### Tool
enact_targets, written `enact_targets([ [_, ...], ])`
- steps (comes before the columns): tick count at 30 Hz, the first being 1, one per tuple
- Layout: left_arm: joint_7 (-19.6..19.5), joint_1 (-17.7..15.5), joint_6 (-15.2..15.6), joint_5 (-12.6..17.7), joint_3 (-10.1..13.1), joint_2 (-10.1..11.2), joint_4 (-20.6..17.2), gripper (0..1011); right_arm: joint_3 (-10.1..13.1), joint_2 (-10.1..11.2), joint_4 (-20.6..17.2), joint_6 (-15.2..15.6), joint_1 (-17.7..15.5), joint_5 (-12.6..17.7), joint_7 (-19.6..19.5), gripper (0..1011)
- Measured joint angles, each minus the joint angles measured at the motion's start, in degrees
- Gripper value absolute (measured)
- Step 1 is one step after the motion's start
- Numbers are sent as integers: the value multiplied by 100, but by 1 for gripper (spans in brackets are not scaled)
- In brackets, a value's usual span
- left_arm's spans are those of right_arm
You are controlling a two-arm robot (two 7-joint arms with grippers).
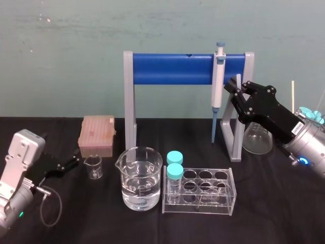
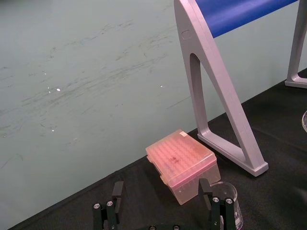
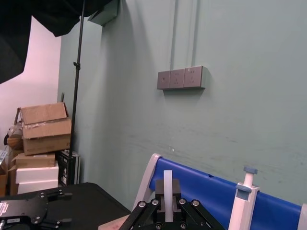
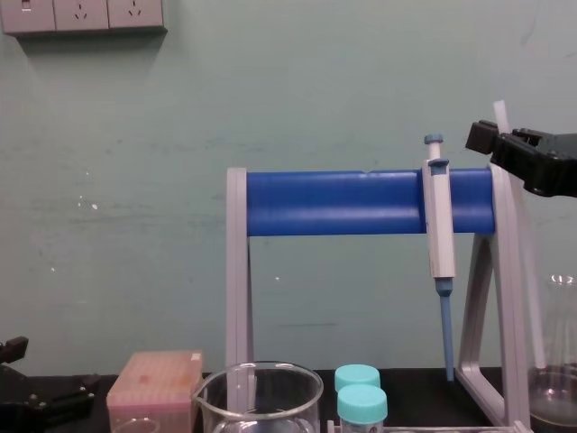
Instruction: Pick up the stirring rod with one hand, then place it down.
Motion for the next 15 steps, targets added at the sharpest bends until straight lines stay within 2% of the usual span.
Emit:
enact_targets([
  [15, 0, 0, 0, 0, 0, 0, 0, 1000, -90, -18, 10, 70, 8, 76, 108, 69],
])
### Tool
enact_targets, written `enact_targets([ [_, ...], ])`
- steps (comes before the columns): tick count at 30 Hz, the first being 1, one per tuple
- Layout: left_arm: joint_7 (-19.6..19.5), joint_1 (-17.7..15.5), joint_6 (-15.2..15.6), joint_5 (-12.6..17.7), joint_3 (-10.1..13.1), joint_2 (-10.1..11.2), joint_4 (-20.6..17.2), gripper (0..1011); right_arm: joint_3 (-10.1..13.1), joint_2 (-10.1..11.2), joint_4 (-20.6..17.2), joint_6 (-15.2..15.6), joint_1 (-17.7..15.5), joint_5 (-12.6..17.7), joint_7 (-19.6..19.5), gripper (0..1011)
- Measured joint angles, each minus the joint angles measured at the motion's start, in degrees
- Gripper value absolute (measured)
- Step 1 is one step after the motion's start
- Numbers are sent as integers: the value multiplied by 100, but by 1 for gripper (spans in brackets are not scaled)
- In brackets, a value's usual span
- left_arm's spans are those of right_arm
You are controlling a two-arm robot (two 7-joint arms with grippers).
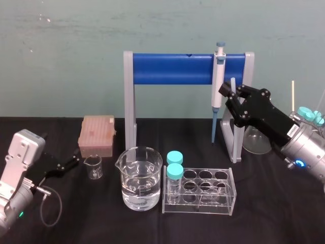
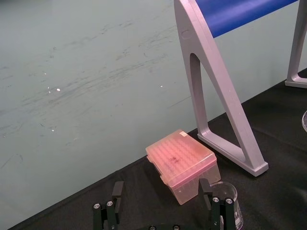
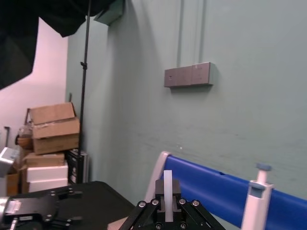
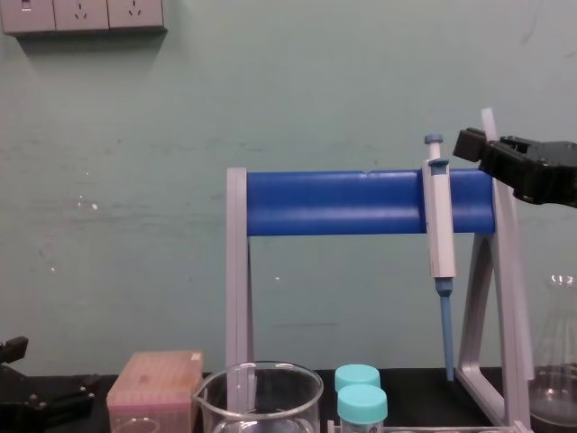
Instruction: Pick up the stirring rod with one hand, then place it down.
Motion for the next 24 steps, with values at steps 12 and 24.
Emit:
enact_targets([
  [12, 0, 0, 0, 0, 0, 0, 0, 1000, -423, 29, -130, 267, -119, 250, 367, 69],
  [24, 0, 0, 0, 0, 0, 0, 0, 1000, -719, -103, 356, 265, 154, 234, 460, 68],
])
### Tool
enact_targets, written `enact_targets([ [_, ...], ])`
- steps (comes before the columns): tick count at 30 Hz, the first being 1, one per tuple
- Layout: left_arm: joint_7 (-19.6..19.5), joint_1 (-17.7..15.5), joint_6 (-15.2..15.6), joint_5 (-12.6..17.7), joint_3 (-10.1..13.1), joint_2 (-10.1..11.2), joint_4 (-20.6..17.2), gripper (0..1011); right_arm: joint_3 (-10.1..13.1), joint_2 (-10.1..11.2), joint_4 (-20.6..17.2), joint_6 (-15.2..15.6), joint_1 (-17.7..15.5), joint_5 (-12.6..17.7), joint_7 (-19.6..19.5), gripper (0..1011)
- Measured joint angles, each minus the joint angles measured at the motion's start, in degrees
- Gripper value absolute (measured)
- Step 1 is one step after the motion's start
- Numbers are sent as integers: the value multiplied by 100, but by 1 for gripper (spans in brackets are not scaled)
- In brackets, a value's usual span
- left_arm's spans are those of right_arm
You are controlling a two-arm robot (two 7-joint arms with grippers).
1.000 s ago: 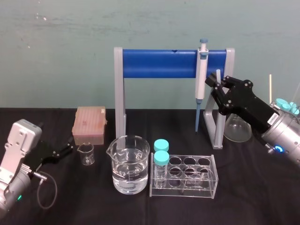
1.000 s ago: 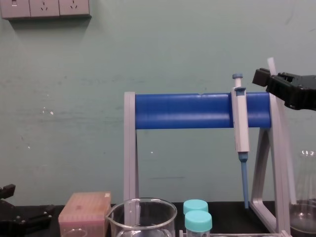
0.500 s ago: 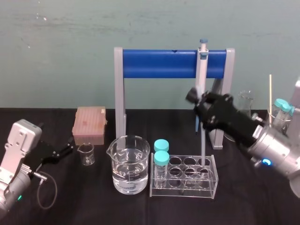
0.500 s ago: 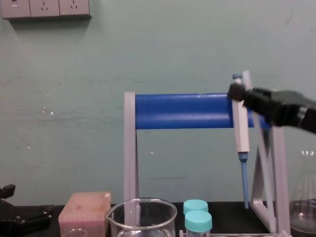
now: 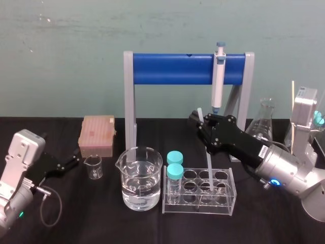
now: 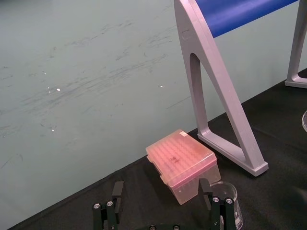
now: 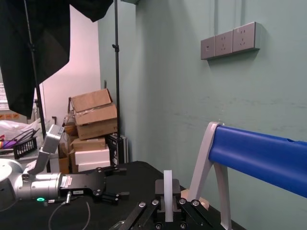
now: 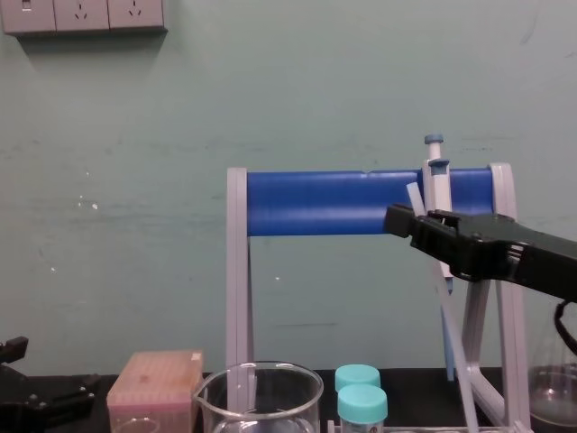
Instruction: Pick up the stirring rod with one hand, then place it down.
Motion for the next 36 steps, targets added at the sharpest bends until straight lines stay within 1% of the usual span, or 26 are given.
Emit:
enact_targets([
  [4, 0, 0, 0, 0, 0, 0, 0, 1000, -43, -65, 150, -53, 102, -25, 29, 69],
  [6, 0, 0, 0, 0, 0, 0, 0, 1000, -91, -124, 306, -109, 195, -70, 46, 69],
  [16, 0, 0, 0, 0, 0, 0, 0, 1000, -231, -250, 656, -129, 300, -131, 127, 69],
  [28, 0, 0, 0, 0, 0, 0, 0, 1000, -289, -391, 1045, -240, 398, -262, 131, 69],
  [36, 0, 0, 0, 0, 0, 0, 0, 1000, -291, -459, 1160, -255, 415, -281, 140, 69],
])
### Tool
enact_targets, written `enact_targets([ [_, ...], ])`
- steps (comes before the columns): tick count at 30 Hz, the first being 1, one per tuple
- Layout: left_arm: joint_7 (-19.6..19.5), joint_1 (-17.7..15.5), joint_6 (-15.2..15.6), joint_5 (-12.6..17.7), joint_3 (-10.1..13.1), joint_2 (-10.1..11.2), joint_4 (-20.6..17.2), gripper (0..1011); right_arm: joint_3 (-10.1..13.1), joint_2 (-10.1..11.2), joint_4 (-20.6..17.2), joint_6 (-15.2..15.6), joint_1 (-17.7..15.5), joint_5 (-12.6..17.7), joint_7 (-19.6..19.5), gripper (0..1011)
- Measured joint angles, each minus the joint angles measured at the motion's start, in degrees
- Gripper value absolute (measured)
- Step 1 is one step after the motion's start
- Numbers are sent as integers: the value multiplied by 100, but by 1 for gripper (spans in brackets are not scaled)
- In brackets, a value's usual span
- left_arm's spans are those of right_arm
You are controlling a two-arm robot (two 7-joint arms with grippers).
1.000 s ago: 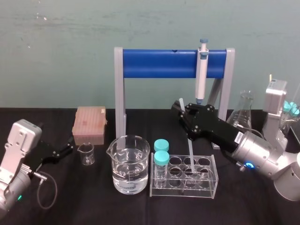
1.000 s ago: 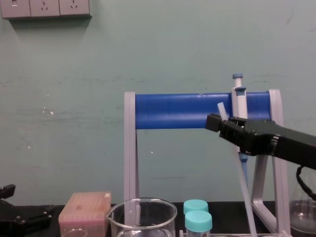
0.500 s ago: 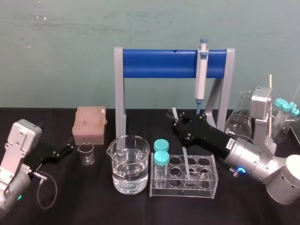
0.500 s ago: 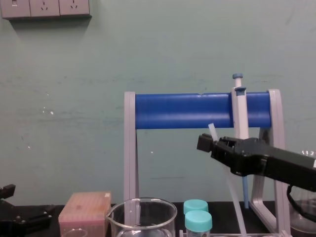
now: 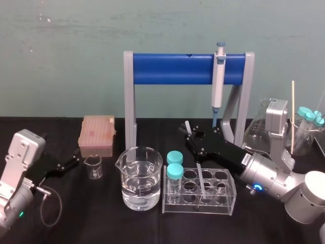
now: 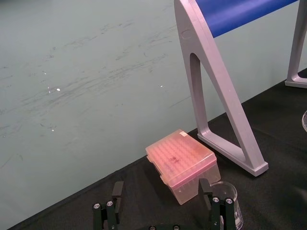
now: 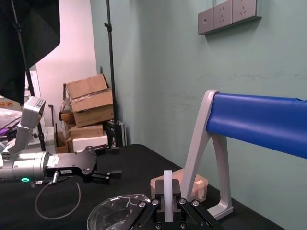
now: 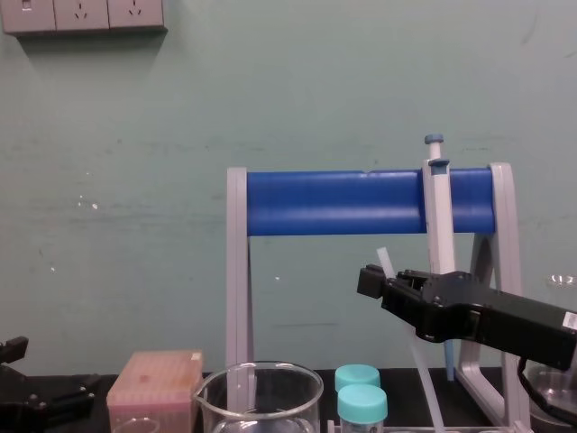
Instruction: Pick up the stirring rod with one hand, then place it down.
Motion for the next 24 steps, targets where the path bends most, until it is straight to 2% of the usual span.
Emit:
enact_targets([
  [24, 0, 0, 0, 0, 0, 0, 0, 1000, -14, -51, 188, 98, -8, -47, 38, 69],
])
